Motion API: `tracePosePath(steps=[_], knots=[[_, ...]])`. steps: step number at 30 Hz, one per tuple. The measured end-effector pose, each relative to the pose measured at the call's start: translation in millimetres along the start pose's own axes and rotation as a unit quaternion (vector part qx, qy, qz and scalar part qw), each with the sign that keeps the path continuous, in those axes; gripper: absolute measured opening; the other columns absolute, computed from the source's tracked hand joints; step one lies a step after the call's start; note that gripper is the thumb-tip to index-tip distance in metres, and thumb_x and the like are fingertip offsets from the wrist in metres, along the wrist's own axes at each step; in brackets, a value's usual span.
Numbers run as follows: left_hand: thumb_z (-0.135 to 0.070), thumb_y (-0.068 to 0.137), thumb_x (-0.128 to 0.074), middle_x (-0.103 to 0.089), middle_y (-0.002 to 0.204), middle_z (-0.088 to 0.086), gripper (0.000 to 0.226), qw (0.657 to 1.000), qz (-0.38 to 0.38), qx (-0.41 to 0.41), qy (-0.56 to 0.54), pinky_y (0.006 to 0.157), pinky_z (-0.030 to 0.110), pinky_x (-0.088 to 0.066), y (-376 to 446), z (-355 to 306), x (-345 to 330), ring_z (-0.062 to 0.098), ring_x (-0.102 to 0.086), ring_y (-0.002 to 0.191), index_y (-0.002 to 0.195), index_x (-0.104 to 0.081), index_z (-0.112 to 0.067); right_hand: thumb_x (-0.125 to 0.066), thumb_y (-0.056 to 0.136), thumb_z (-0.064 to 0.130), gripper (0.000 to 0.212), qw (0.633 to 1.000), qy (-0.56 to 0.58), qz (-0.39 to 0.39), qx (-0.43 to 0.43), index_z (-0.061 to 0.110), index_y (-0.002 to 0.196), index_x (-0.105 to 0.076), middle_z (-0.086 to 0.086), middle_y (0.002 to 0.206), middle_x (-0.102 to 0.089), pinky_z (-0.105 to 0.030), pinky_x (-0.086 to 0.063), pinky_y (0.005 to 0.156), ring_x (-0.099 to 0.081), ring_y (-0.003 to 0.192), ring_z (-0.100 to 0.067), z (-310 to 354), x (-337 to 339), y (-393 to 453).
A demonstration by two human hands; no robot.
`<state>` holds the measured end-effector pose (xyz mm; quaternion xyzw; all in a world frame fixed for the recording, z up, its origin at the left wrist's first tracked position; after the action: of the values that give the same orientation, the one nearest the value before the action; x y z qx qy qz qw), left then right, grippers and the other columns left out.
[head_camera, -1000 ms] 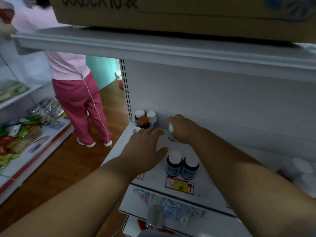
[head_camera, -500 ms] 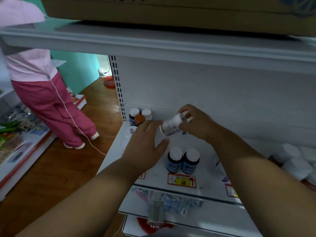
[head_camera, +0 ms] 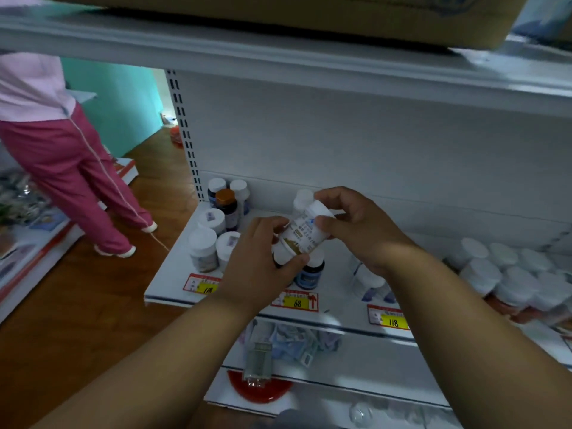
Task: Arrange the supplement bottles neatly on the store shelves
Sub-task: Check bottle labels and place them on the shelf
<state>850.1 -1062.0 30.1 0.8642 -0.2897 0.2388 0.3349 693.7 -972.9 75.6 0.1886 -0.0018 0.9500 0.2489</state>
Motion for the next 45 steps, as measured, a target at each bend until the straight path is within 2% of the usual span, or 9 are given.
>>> tracePosePath(steps=[9,14,21,24,27,33,37,41,45], knots=[[-0.051,0.067,-0.078,-0.044,0.107,-0.013,0.069,0.995,-0.033,0.068,0.068,0.084,0.024,-0.039,-32,17,28,0.009,-0.048,0.101,0.124,-0.051,-0.024,-0.071,0.084,0.025,0.022,0.998,-0.025,0.049,0.021,0.033,0.103,-0.063,0.008,0.105,-0.067,-0.035,-0.056,0.087,-0.065,0.096,-0.009,9,-41,6],[-0.064,0.071,-0.063,-0.054,0.118,-0.001,0.071,0.992,-0.022,0.026,0.125,0.088,0.030,-0.042,-15,54,74,0.017,-0.050,0.107,0.124,-0.050,-0.019,-0.072,0.080,0.031,0.021,0.990,-0.130,-0.004,0.058,0.035,0.097,-0.059,0.016,0.099,-0.064,-0.019,-0.047,0.068,-0.061,0.086,0.001,29,-62,32],[-0.081,0.072,-0.042,-0.030,0.154,0.006,0.099,0.953,0.131,-0.062,0.268,0.113,0.035,-0.021,18,106,75,0.026,-0.027,0.141,0.146,-0.029,-0.016,-0.065,0.081,0.016,0.022,0.942,-0.330,-0.034,0.056,0.013,0.098,-0.051,-0.006,0.100,-0.051,-0.037,-0.048,0.074,-0.055,0.088,-0.023,38,-123,76],[-0.087,0.071,-0.028,-0.006,0.162,0.009,0.112,0.941,0.192,-0.057,0.273,0.115,0.036,-0.003,25,122,60,0.026,-0.004,0.148,0.153,-0.010,-0.013,-0.064,0.082,0.013,0.020,0.944,-0.319,-0.075,0.043,0.011,0.097,-0.052,-0.008,0.100,-0.051,-0.038,-0.048,0.074,-0.055,0.087,-0.024,36,-129,88],[-0.082,0.077,-0.031,0.001,0.162,0.010,0.109,0.933,0.224,-0.060,0.274,0.116,0.034,0.003,25,134,49,0.025,0.005,0.149,0.154,-0.002,-0.010,-0.065,0.080,0.013,0.021,0.943,-0.321,-0.072,0.036,0.010,0.096,-0.052,-0.008,0.099,-0.049,-0.036,-0.047,0.071,-0.054,0.084,-0.023,30,-133,97],[-0.073,0.085,-0.034,-0.007,0.162,0.012,0.096,0.936,0.203,-0.088,0.274,0.117,0.035,-0.001,23,140,46,0.027,0.001,0.149,0.154,-0.009,-0.009,-0.068,0.078,0.017,0.022,0.946,-0.320,-0.044,-0.027,0.013,0.090,-0.050,-0.007,0.097,-0.050,-0.027,-0.040,0.062,-0.053,0.081,-0.021,-1,-148,101],[-0.078,0.079,-0.028,-0.011,0.161,0.013,0.103,0.932,0.216,-0.093,0.277,0.121,0.039,-0.009,24,141,45,0.028,-0.002,0.149,0.153,-0.012,-0.008,-0.065,0.086,0.026,0.018,0.951,-0.304,0.003,-0.055,0.013,0.084,-0.051,-0.007,0.088,-0.056,-0.034,-0.046,0.062,-0.055,0.073,-0.020,-16,-166,102],[-0.078,0.079,-0.029,-0.010,0.161,0.014,0.103,0.932,0.213,-0.096,0.277,0.121,0.039,-0.008,24,141,45,0.028,-0.001,0.149,0.153,-0.011,-0.008,-0.060,0.089,0.025,0.016,0.950,-0.310,0.010,-0.041,0.014,0.084,-0.050,-0.006,0.087,-0.054,-0.028,-0.038,0.059,-0.051,0.073,-0.018,-19,-172,100],[-0.088,0.071,-0.023,-0.010,0.161,0.015,0.113,0.933,0.200,-0.083,0.288,0.120,0.041,-0.005,24,138,46,0.029,-0.002,0.149,0.153,-0.013,-0.010,-0.057,0.091,0.027,0.013,0.954,-0.295,0.025,-0.047,0.015,0.089,-0.053,-0.002,0.088,-0.056,-0.031,-0.043,0.060,-0.056,0.075,-0.020,-17,-169,100]])
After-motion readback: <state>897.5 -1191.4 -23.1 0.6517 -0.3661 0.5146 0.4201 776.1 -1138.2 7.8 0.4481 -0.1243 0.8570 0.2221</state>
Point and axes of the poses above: each hand's wrist, its own y-axis towards the middle knuckle, its own x-axis out of the back of the hand, z = x × y, the point moved 5 cm from there along y, towards the middle knuckle
